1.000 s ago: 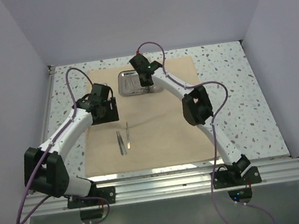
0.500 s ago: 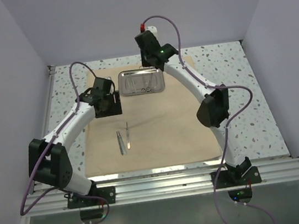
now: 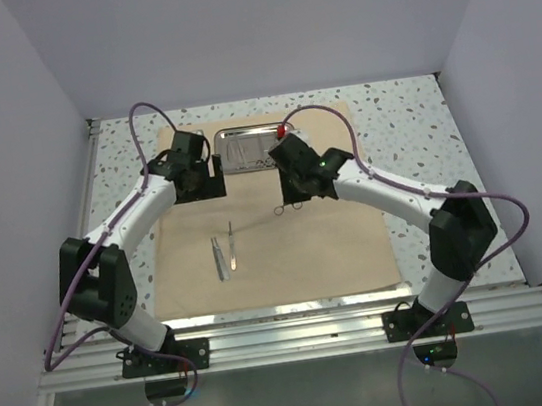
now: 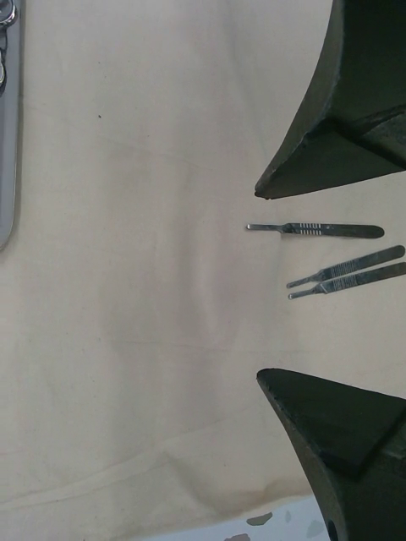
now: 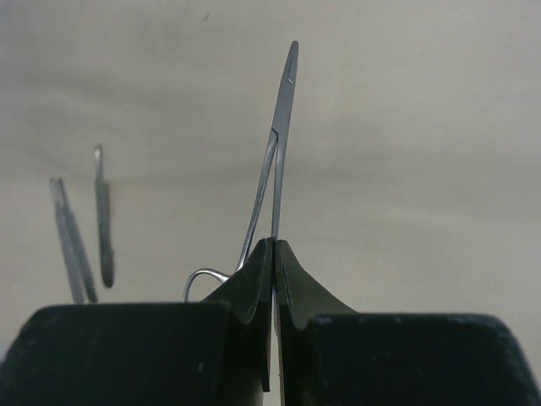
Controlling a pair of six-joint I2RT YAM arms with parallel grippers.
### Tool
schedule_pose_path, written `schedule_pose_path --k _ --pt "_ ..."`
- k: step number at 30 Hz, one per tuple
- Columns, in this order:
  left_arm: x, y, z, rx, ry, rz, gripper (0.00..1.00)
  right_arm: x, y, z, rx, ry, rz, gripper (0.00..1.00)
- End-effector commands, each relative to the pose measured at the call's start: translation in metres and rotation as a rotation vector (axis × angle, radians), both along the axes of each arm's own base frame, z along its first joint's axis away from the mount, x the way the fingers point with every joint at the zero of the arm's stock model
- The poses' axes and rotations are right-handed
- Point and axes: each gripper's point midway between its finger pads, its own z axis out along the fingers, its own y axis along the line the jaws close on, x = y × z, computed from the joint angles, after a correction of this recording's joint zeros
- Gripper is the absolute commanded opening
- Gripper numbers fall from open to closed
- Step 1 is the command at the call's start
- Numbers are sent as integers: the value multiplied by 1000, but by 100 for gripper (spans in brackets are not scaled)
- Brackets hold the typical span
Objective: Open and lay out the surgical kit
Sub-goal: Place the medical item in the surgical kit.
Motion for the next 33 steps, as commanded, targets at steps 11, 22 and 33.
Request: schedule_pose_path --k 11,22,33 --pt "31 -2 6 -9 -75 50 88 -87 100 -43 279 153 204 0" --pt "19 7 11 13 -90 53 88 -87 72 -95 101 209 38 0" --pt "22 7 -1 26 -59 57 87 -110 82 -130 79 342 79 0"
